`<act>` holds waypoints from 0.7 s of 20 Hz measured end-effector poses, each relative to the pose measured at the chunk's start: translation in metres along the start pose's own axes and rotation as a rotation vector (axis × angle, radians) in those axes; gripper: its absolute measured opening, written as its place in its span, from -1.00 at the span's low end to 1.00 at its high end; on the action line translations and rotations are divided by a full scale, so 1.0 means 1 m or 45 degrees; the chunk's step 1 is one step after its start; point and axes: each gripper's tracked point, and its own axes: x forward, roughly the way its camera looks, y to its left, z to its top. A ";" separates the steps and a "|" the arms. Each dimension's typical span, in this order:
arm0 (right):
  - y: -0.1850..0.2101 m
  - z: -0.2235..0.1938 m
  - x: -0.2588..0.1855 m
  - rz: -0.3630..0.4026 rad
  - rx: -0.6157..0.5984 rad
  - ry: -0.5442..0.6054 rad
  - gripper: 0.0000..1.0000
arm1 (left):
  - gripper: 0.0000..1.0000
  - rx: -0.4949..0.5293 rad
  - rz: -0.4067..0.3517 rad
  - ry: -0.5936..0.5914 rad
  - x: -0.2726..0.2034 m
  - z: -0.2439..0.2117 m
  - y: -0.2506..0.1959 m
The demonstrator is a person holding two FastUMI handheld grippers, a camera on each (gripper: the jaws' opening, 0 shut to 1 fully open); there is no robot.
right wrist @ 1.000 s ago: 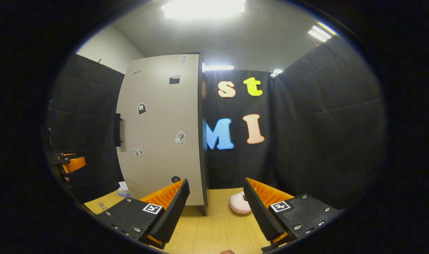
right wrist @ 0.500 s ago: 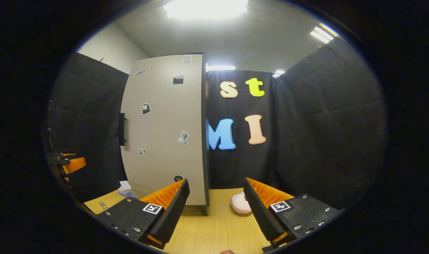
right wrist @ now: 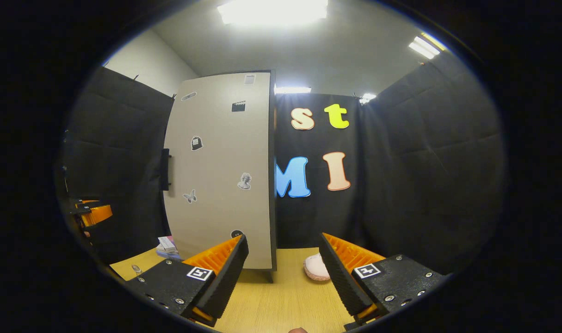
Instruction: Open the cabinet door with the right hand, grasp the bottle in the cabinet with the left hand and place it on the coaster, then close the cabinet door with the right hand.
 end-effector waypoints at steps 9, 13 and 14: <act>0.002 0.003 -0.004 -0.004 -0.001 -0.006 0.89 | 0.79 -0.004 0.000 -0.002 -0.005 0.001 0.005; 0.005 0.005 -0.005 -0.001 0.000 -0.009 0.89 | 0.79 0.002 0.000 -0.003 -0.008 0.002 0.007; 0.006 0.005 -0.006 0.002 -0.001 -0.008 0.89 | 0.79 0.002 0.003 -0.003 -0.009 0.001 0.008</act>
